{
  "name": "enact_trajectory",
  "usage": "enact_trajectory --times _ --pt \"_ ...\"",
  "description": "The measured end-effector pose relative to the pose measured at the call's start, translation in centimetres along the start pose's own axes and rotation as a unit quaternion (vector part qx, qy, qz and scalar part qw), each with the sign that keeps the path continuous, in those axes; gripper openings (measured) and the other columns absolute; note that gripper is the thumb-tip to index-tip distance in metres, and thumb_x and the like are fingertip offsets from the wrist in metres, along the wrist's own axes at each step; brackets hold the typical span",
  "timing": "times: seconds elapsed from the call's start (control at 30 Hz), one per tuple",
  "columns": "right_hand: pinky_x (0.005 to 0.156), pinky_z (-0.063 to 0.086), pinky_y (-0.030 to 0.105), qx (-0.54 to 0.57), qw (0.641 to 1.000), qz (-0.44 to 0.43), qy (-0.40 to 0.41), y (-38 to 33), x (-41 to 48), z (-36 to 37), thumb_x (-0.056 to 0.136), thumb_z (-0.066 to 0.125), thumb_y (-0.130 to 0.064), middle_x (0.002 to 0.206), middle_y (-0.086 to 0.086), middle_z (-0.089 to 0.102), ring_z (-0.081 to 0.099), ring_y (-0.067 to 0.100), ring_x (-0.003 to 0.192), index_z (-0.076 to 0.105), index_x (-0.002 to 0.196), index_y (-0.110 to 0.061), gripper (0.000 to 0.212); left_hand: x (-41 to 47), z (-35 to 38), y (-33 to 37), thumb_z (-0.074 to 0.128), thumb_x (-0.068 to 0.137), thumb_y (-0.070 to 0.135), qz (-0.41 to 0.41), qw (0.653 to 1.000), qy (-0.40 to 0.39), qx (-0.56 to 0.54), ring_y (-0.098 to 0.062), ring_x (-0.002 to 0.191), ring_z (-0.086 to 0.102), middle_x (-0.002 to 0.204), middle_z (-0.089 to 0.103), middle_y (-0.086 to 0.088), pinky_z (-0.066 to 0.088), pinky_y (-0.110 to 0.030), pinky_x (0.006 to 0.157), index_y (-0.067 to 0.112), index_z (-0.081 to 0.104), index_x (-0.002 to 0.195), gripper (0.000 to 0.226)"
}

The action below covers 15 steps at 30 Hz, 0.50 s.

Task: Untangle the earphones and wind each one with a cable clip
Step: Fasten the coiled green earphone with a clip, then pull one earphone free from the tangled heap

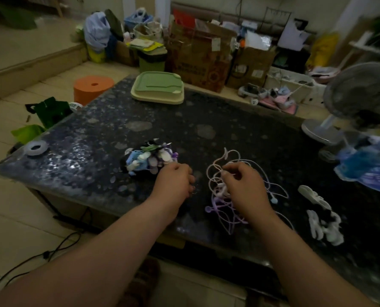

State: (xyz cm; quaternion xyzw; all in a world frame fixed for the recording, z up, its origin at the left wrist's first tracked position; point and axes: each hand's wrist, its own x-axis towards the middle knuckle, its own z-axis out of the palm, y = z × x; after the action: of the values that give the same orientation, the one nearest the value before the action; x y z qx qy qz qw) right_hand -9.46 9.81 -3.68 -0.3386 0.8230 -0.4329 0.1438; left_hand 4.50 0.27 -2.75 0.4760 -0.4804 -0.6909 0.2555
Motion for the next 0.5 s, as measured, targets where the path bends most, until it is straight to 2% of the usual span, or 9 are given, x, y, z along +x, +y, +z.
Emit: enact_trajectory --times 0.1,0.2,0.27,0.33,0.4,0.5 --pt "0.070 0.048 0.022 0.040 0.998 0.048 0.033 2.5 -0.3 -3.8 0.102 0.063 -0.024 0.103 -0.010 0.071 0.064 0.002 0.089 0.072 0.106 -0.025 0.011 -0.4 3.0 -0.3 0.047 0.103 0.010 0.011 0.999 -0.041 0.032 -0.017 0.059 0.050 0.085 0.061 -0.011 0.041 -0.027 0.051 0.005 0.063 0.102 0.016" --pt "0.081 0.058 0.036 0.067 0.992 0.093 0.044 3.8 0.2 -6.0 0.103 0.061 -0.024 0.101 -0.005 0.073 0.069 0.013 0.091 0.072 0.096 -0.027 0.014 0.0 5.0 -0.3 0.050 0.105 0.012 0.032 0.993 -0.074 0.087 -0.017 0.066 0.055 0.089 0.066 -0.011 0.046 -0.029 0.057 0.007 0.065 0.102 0.017" --pt "0.082 0.058 0.039 0.042 0.995 0.086 0.037 4.7 0.3 -7.6 0.103 0.060 -0.024 0.097 -0.006 0.072 0.069 0.014 0.090 0.070 0.093 -0.029 0.015 0.4 6.2 -0.5 0.052 0.104 0.012 0.061 0.981 -0.091 0.160 -0.016 0.070 0.059 0.093 0.070 -0.010 0.050 -0.029 0.060 0.010 0.068 0.104 0.015" --pt "0.080 0.056 0.037 -0.013 0.998 0.066 0.006 5.6 0.0 -8.9 0.103 0.059 -0.023 0.094 -0.008 0.072 0.067 0.012 0.086 0.070 0.094 -0.030 0.016 1.0 6.7 -0.8 0.057 0.101 0.013 0.112 0.952 -0.100 0.265 -0.019 0.074 0.064 0.093 0.072 -0.009 0.054 -0.031 0.066 0.015 0.069 0.103 0.012" --pt "0.078 0.055 0.034 -0.072 0.995 0.056 -0.034 6.6 0.0 -9.3 0.103 0.059 -0.021 0.095 -0.009 0.072 0.067 0.011 0.085 0.070 0.096 -0.031 0.016 1.4 6.9 -1.2 0.062 0.098 0.018 0.162 0.902 -0.111 0.383 -0.021 0.083 0.067 0.096 0.071 -0.005 0.054 -0.033 0.075 0.019 0.066 0.102 0.006" --pt "0.072 0.049 0.029 -0.135 0.987 0.050 -0.072 7.6 0.5 -9.0 0.101 0.061 -0.020 0.100 -0.009 0.071 0.063 0.005 0.085 0.071 0.102 -0.030 0.014 2.3 7.2 -1.7 0.066 0.095 0.027 0.206 0.831 -0.091 0.509 -0.024 0.097 0.063 0.113 0.061 -0.003 0.053 -0.036 0.084 0.024 0.058 0.106 0.014"
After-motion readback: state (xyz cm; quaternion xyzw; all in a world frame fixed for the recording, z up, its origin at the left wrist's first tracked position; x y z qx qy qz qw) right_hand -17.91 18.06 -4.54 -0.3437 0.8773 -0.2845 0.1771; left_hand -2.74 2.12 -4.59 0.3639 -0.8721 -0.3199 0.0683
